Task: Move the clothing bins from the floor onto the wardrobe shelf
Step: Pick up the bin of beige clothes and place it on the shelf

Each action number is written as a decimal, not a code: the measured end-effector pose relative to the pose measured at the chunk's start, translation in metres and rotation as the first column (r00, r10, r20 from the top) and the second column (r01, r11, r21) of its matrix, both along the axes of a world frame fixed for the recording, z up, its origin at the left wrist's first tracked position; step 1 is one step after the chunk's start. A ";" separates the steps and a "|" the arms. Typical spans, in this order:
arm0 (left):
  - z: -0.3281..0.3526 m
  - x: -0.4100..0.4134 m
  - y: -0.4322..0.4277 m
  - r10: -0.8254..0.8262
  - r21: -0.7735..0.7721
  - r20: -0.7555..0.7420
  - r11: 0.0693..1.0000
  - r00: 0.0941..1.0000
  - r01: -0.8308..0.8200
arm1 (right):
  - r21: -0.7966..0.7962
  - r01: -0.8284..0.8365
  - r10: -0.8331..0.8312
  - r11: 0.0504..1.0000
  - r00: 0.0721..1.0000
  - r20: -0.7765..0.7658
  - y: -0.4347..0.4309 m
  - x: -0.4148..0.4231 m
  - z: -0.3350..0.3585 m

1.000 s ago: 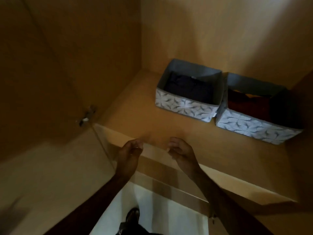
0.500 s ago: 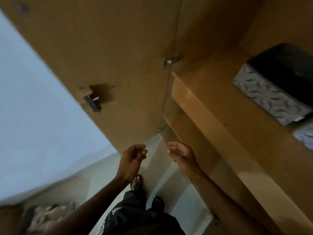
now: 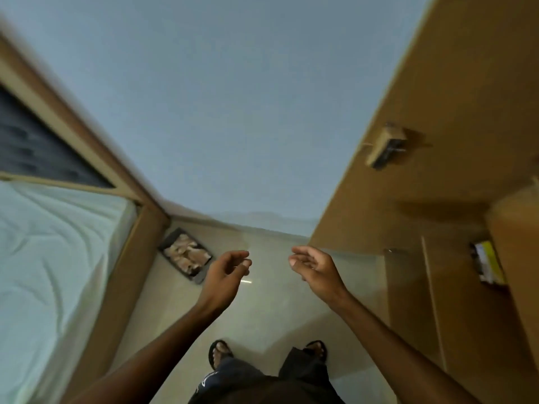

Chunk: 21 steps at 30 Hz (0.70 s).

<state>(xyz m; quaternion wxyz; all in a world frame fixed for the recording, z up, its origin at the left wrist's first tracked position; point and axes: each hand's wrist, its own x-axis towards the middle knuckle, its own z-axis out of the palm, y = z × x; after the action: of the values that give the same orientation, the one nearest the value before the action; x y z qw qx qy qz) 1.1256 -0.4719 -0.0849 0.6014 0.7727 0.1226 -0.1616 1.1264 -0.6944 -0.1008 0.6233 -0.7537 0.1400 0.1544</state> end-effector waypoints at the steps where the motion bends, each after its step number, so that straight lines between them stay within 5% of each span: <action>1: 0.000 -0.001 0.021 0.029 0.011 0.002 1.000 1.000 -0.029 | -0.002 -0.030 0.030 1.000 1.000 -0.004 0.020 0.006 0.000; 11: -0.014 -0.007 0.195 0.412 0.030 -0.031 0.911 0.911 -0.411 | 0.000 -0.344 0.344 0.939 0.939 -0.022 0.207 0.080 -0.010; 21: -0.109 0.102 0.281 0.562 0.181 -0.206 0.826 0.801 -0.533 | -0.032 -0.496 0.483 0.868 0.857 -0.180 0.311 0.211 -0.106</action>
<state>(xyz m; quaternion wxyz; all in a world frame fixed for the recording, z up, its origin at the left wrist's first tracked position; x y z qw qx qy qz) 1.2277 -0.1910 -0.1936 0.5568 0.7104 0.4247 -0.0698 1.3372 -0.3833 -0.2067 0.5199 -0.7726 0.0012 0.3645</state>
